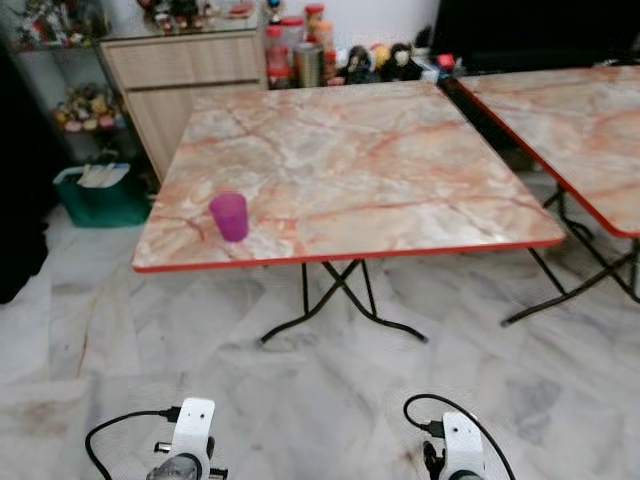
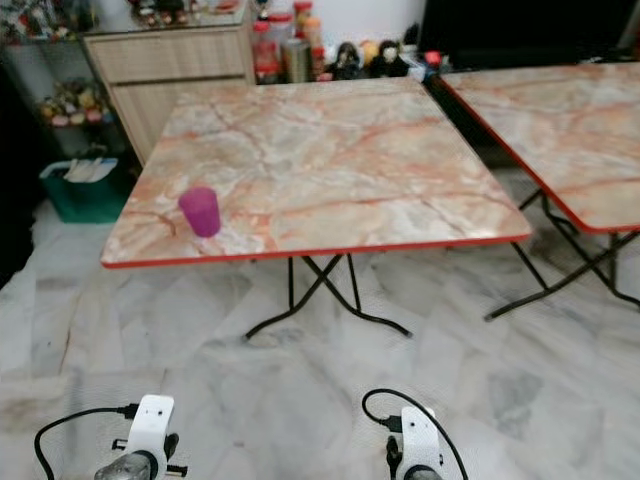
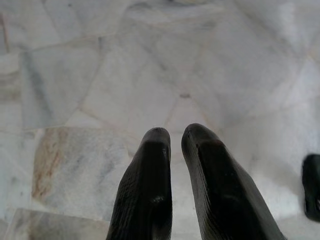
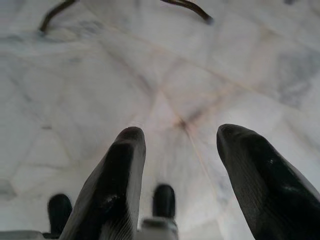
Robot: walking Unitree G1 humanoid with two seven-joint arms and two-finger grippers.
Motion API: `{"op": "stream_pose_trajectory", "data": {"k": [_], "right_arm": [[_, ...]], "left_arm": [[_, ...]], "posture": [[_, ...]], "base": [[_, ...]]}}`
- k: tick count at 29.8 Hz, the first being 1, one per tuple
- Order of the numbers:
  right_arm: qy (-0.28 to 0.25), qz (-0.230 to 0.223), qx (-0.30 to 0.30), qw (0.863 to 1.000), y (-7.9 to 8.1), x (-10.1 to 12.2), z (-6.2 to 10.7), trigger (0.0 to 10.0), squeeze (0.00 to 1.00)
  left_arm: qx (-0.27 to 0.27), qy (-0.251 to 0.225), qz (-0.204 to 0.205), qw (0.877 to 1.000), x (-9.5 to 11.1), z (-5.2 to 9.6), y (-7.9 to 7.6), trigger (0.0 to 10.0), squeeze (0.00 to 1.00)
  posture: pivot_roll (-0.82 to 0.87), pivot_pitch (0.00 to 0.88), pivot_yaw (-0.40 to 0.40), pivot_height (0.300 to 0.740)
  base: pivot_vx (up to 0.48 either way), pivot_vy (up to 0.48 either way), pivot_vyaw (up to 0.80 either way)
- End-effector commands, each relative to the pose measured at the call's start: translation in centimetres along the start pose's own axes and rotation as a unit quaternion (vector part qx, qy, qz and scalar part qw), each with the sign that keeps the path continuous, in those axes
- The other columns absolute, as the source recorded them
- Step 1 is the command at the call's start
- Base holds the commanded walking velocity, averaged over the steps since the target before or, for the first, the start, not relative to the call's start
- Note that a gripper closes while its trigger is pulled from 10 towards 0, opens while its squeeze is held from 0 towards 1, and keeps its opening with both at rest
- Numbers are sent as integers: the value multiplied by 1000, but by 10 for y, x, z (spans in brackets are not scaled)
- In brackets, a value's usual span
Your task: Setting the table
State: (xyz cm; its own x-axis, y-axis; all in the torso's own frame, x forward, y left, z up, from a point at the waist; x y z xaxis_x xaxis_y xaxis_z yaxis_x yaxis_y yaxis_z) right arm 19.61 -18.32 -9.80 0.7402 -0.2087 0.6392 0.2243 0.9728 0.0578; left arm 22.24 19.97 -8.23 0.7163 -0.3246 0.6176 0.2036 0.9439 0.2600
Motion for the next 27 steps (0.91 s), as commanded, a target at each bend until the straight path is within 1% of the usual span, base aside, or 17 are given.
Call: {"op": "stream_pose_trajectory", "data": {"k": [1,14,17,20,27], "right_arm": [[-4,-2,6,1000,5,2,-1,10000,0],[1,4,4,1000,3,-1,0,10000,0],[1,2,4,1000,3,-1,0,10000,0],[2,0,3,1000,4,-3,1,10000,0],[4,1,3,1000,5,-5,1,10000,0]], "left_arm": [[3,0,-8,1000,0,0,5,10000,0],[1,1,-12,1000,-1,0,4,10000,0],[1,2,-14,1000,-2,1,6,10000,0],[2,2,-21,1000,-2,1,8,10000,0],[4,3,-21,1000,-6,2,10,10000,0]], "posture": [[20,0,35,736],[8,0,35,736],[9,0,39,736],[8,0,43,736],[16,0,45,736]], "base": [[428,0,0],[427,0,0],[285,0,0],[0,0,0],[0,0,0]]}}
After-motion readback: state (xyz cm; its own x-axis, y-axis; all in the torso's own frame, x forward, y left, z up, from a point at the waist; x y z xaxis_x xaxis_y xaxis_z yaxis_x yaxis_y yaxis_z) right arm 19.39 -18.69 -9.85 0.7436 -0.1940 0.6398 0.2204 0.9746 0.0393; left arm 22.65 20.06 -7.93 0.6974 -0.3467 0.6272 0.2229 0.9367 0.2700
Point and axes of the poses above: a point about 5 cm out from each wrist's last joint towards the gripper, its own z axis pointing back from the gripper into the wrist, its own x axis along the axis of the wrist's last joint, y = z × x, the point moved 2 cm from there along -z, pointing out of the wrist towards the gripper, and after that the axes turned 12 degrees about -z, right-handed, at the moved point
